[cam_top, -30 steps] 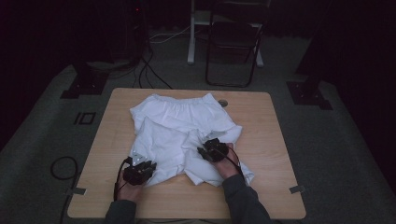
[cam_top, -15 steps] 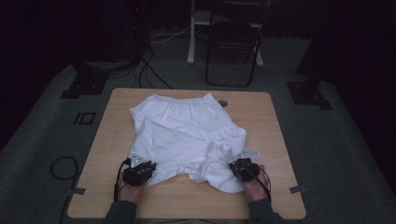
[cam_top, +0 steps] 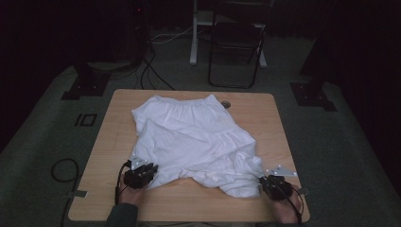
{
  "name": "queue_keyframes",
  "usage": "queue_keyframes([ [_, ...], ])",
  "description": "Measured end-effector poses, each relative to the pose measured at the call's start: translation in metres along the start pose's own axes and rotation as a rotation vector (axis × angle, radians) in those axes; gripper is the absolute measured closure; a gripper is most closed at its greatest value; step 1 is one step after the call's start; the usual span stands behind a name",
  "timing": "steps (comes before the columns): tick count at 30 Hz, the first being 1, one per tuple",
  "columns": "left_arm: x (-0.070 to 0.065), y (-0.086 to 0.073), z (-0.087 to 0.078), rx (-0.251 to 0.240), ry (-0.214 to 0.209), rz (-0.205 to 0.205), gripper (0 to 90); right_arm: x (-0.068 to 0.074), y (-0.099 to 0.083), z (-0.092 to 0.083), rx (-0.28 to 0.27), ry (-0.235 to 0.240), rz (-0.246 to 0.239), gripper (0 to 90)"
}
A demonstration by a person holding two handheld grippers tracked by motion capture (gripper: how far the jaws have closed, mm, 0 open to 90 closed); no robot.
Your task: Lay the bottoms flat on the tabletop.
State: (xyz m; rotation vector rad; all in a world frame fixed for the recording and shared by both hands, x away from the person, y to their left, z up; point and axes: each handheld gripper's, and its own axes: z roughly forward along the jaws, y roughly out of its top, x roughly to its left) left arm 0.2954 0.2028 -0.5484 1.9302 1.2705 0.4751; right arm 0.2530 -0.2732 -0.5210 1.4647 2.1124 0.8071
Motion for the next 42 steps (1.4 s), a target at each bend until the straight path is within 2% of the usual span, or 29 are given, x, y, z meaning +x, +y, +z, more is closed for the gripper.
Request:
queue_keyframes([
  [6, 0.000, 0.000, 0.000, 0.000, 0.000, -0.001, 73.1, -0.023, -0.021, -0.018, 0.008, -0.025, 0.072, 84.7],
  [8, 0.000, 0.000, 0.000, 0.001, 0.000, -0.004, 73.0, -0.024, -0.027, -0.020, 0.013, -0.025, 0.089, 84.1],
  [11, 0.000, 0.001, 0.000, 0.007, -0.001, -0.012, 71.2, -0.022, -0.030, -0.022, 0.011, -0.014, 0.087, 80.8],
  [12, -0.002, 0.004, 0.000, 0.024, 0.004, -0.008, 71.2, -0.021, -0.030, -0.024, -0.001, -0.009, 0.073, 76.1],
  [13, -0.004, 0.005, -0.001, 0.035, 0.009, 0.002, 68.0, -0.017, -0.026, -0.028, -0.044, -0.011, 0.048, 68.9],
  [14, -0.006, 0.007, -0.001, 0.041, 0.015, 0.012, 66.2, -0.015, -0.022, -0.031, -0.064, -0.017, 0.042, 64.3],
  [17, -0.009, 0.013, -0.006, 0.030, 0.003, 0.027, 62.9, -0.010, -0.008, -0.042, -0.152, -0.018, 0.020, 54.3],
  [20, -0.014, 0.021, -0.012, 0.004, -0.013, 0.041, 60.5, -0.001, 0.011, -0.047, -0.214, 0.000, -0.007, 51.6],
  [22, -0.019, 0.028, -0.014, -0.007, -0.023, 0.059, 58.9, 0.007, 0.024, -0.045, -0.230, 0.021, -0.033, 51.4],
  [23, -0.019, 0.028, -0.014, -0.007, -0.023, 0.059, 57.9, 0.007, 0.024, -0.045, -0.230, 0.021, -0.033, 51.4],
  [24, -0.025, 0.036, -0.012, -0.014, -0.031, 0.080, 57.9, 0.011, 0.030, -0.043, -0.234, 0.030, -0.048, 51.4],
  [25, -0.028, 0.040, -0.010, -0.015, -0.035, 0.090, 55.7, 0.021, 0.043, -0.032, -0.240, 0.054, -0.081, 51.5],
  [29, -0.042, 0.051, 0.002, -0.011, -0.067, 0.141, 52.5, 0.036, 0.063, -0.005, -0.234, 0.094, -0.099, 53.9],
  [33, -0.060, 0.060, 0.019, 0.010, -0.089, 0.199, 50.1, 0.048, 0.077, 0.025, -0.194, 0.106, -0.121, 57.0],
  [38, -0.081, 0.069, 0.039, 0.023, -0.104, 0.253, 46.7, 0.053, 0.075, 0.060, -0.078, 0.057, -0.146, 56.2],
  [42, -0.093, 0.071, 0.047, 0.014, -0.122, 0.285, 42.4, 0.045, 0.061, 0.066, -0.017, 0.026, -0.109, 58.8],
])
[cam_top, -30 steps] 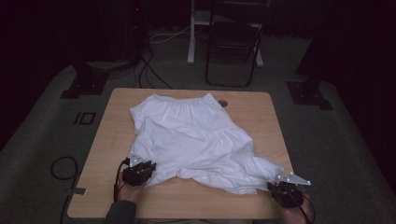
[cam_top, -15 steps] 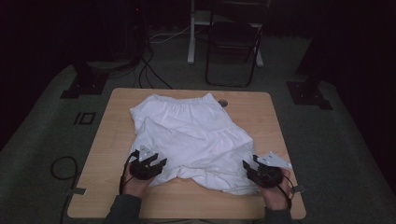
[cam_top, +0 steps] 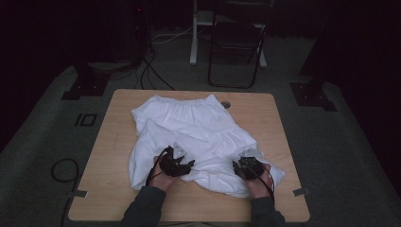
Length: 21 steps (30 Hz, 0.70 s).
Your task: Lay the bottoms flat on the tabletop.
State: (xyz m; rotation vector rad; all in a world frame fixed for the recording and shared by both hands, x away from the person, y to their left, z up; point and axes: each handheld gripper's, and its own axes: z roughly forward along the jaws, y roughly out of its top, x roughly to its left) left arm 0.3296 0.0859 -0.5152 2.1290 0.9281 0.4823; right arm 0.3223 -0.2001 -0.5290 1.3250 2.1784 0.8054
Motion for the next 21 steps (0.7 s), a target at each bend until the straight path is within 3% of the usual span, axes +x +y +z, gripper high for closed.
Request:
queue_keyframes([
  [6, -0.012, 0.006, 0.010, 0.004, -0.015, 0.051, 38.2, -0.011, -0.020, -0.002, 0.009, 0.022, 0.041, 60.0],
  [9, -0.015, 0.007, 0.016, 0.031, 0.024, 0.068, 40.0, -0.012, -0.022, -0.002, -0.004, 0.024, 0.043, 60.1],
  [12, -0.010, 0.006, 0.016, 0.040, 0.033, 0.037, 58.7, -0.012, -0.023, -0.002, -0.013, 0.028, 0.048, 60.0],
  [16, -0.004, 0.002, 0.008, 0.047, 0.081, 0.029, 84.8, -0.013, -0.025, -0.002, -0.025, 0.031, 0.048, 60.0],
  [21, 0.006, -0.006, -0.009, 0.032, 0.105, 0.012, 87.8, -0.013, -0.025, -0.002, -0.025, 0.033, 0.048, 60.1],
])
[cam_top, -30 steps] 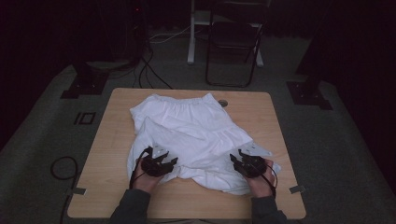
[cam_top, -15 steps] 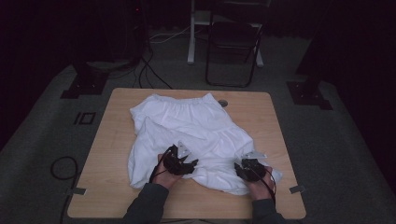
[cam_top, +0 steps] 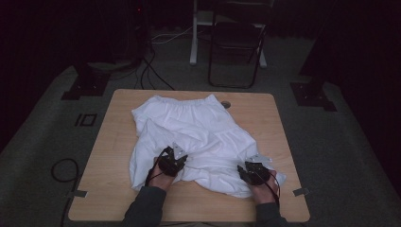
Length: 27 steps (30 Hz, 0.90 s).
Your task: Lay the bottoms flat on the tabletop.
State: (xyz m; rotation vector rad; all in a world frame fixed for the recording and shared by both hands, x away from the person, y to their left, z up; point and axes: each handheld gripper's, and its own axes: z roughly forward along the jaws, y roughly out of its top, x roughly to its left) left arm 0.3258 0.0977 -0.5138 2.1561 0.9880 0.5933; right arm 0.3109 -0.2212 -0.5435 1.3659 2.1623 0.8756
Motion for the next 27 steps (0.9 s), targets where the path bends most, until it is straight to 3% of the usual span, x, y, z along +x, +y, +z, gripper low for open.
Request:
queue_keyframes([
  [2, 0.006, -0.007, -0.009, -0.002, 0.017, -0.007, 87.9, 0.000, 0.000, 0.000, 0.000, 0.001, -0.001, 60.2],
  [10, 0.046, -0.050, -0.048, 0.015, 0.093, -0.121, 87.9, -0.001, 0.000, 0.000, 0.003, 0.000, -0.001, 61.8],
  [19, 0.083, -0.101, -0.092, 0.063, 0.212, -0.232, 87.9, -0.001, 0.000, 0.000, 0.002, 0.000, -0.002, 62.6],
  [24, 0.090, -0.112, -0.103, 0.071, 0.237, -0.268, 87.0, -0.001, 0.000, 0.000, 0.001, -0.001, -0.002, 62.9],
  [27, 0.087, -0.105, -0.104, 0.042, 0.234, -0.256, 72.4, -0.001, 0.000, 0.000, 0.000, -0.001, -0.003, 62.9],
])
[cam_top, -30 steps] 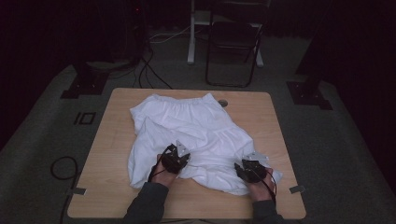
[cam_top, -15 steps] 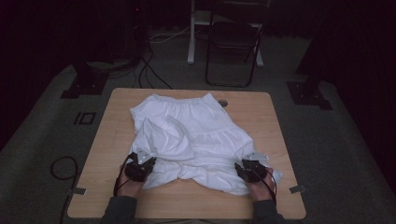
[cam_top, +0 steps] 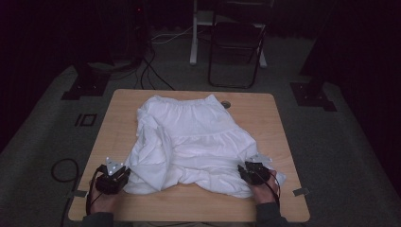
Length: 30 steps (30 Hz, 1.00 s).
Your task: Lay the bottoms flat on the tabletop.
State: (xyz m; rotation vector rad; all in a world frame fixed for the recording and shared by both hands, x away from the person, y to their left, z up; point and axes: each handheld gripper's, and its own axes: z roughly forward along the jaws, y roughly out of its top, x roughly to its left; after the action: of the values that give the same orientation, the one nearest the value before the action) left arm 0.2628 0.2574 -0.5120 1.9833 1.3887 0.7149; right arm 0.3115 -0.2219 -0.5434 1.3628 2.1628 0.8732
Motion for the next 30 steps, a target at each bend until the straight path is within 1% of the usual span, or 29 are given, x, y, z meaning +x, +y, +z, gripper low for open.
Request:
queue_keyframes([
  [3, -0.009, 0.014, -0.004, -0.044, -0.024, 0.018, 66.2, 0.000, 0.000, 0.000, -0.003, 0.000, -0.001, 63.0],
  [6, -0.023, 0.032, -0.005, -0.084, -0.045, 0.045, 61.2, 0.000, -0.001, 0.000, -0.009, 0.000, 0.000, 63.1],
  [8, -0.034, 0.044, -0.004, -0.103, -0.069, 0.068, 57.9, 0.000, -0.002, 0.000, -0.013, -0.001, 0.002, 63.1],
  [10, -0.046, 0.054, 0.000, -0.110, -0.089, 0.094, 55.1, 0.000, -0.002, 0.000, -0.016, -0.002, 0.003, 63.1],
  [11, -0.053, 0.058, 0.002, -0.114, -0.106, 0.104, 54.0, 0.000, -0.002, 0.000, -0.016, -0.002, 0.003, 63.1],
  [12, -0.053, 0.058, 0.002, -0.114, -0.106, 0.104, 52.9, 0.000, -0.002, 0.000, -0.016, -0.002, 0.003, 63.1],
  [13, -0.072, 0.068, 0.012, -0.105, -0.141, 0.142, 50.7, 0.000, -0.002, 0.000, -0.019, -0.004, 0.005, 63.1],
  [15, -0.085, 0.072, 0.020, -0.099, -0.168, 0.168, 48.5, 0.001, -0.003, 0.000, -0.020, -0.004, 0.004, 63.2],
  [18, -0.101, 0.076, 0.033, -0.078, -0.196, 0.194, 45.0, 0.001, -0.003, 0.000, -0.021, -0.004, 0.005, 63.1],
  [20, -0.109, 0.076, 0.043, -0.055, -0.195, 0.203, 42.5, 0.001, -0.003, 0.000, -0.021, -0.004, 0.005, 63.2],
  [22, -0.115, 0.075, 0.053, -0.032, -0.195, 0.202, 39.5, 0.001, -0.003, 0.000, -0.021, -0.004, 0.004, 63.2],
  [23, -0.117, 0.074, 0.056, -0.026, -0.182, 0.209, 39.7, 0.000, -0.003, 0.000, -0.022, -0.004, 0.004, 63.2],
  [24, -0.117, 0.074, 0.056, -0.026, -0.182, 0.209, 40.3, 0.000, -0.003, 0.000, -0.022, -0.004, 0.004, 63.2],
  [25, -0.117, 0.073, 0.063, 0.000, -0.150, 0.214, 42.4, 0.000, -0.003, 0.000, -0.022, -0.004, 0.004, 63.2],
  [26, -0.115, 0.072, 0.066, 0.017, -0.147, 0.204, 47.3, 0.000, -0.003, 0.000, -0.022, -0.004, 0.004, 63.2],
  [27, -0.113, 0.071, 0.069, 0.031, -0.142, 0.203, 54.2, 0.000, -0.003, 0.000, -0.022, -0.004, 0.004, 63.1],
  [28, -0.110, 0.069, 0.070, 0.035, -0.134, 0.201, 64.5, 0.000, -0.003, 0.000, -0.022, -0.003, 0.003, 63.2],
  [29, -0.107, 0.068, 0.069, 0.031, -0.133, 0.196, 72.6, 0.000, -0.003, 0.000, -0.022, -0.003, 0.003, 63.1],
  [30, -0.104, 0.067, 0.067, 0.022, -0.130, 0.188, 78.1, 0.000, -0.003, 0.000, -0.022, -0.003, 0.004, 63.2],
])
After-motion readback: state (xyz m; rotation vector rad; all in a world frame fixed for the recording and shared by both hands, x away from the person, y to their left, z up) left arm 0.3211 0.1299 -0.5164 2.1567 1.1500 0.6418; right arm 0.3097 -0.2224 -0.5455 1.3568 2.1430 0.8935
